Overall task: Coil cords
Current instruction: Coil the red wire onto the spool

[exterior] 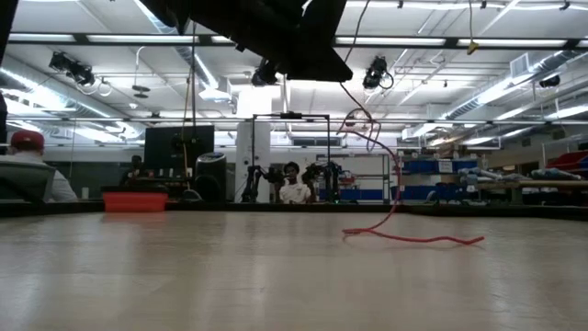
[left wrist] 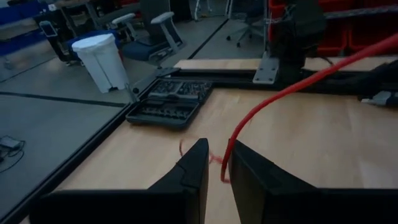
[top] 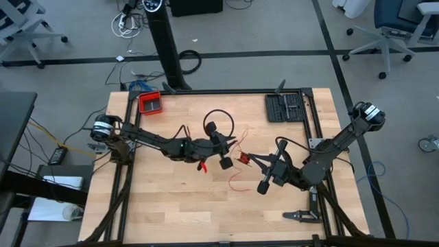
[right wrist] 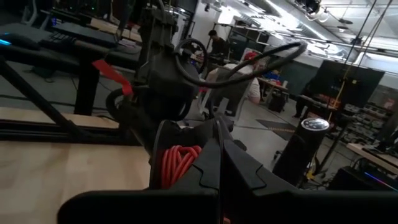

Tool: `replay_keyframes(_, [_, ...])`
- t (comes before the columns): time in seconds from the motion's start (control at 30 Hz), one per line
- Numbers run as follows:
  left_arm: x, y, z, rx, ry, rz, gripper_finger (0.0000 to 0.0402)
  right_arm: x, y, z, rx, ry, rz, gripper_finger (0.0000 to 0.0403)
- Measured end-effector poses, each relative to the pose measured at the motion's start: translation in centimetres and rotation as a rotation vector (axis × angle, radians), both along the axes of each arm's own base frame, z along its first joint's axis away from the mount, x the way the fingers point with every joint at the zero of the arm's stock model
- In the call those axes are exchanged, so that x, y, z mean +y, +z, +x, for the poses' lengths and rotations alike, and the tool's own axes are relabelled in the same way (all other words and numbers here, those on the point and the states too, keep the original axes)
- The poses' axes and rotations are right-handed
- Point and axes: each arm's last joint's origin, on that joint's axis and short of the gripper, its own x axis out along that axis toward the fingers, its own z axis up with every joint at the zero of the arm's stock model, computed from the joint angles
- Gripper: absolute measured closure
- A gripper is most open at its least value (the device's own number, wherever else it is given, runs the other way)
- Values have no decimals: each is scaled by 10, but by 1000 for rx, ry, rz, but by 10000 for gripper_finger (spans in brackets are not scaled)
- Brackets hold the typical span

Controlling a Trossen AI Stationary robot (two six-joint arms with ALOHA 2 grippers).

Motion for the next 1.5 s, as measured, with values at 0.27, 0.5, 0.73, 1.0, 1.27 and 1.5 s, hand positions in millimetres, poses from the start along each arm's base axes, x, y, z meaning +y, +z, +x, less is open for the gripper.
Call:
replay_keyframes(0.27, [5, -7, -2, 82, 21, 15, 346, 0, 0, 0, 1, -1, -5, 401])
replay_keyframes(0.5, [6, -8, -4, 135, 13, 71, 398, 0, 0, 0, 8, -10, -14, 401])
replay_keyframes(0.73, [10, 12, -21, 194, 104, 150, 400, 3, -3, -3, 36, -36, -32, 401])
replay_keyframes(1.0, [4, 42, -45, 190, 66, 145, 400, 2, -16, -5, 137, -110, -91, 401])
replay_keyframes(1.27, [-14, 65, -47, -4, -199, 28, 401, -19, -35, 6, 250, -220, -145, 401])
replay_keyframes(1.5, [-20, 68, -47, -50, -249, -7, 401, -35, -37, 13, 273, -302, -158, 401])
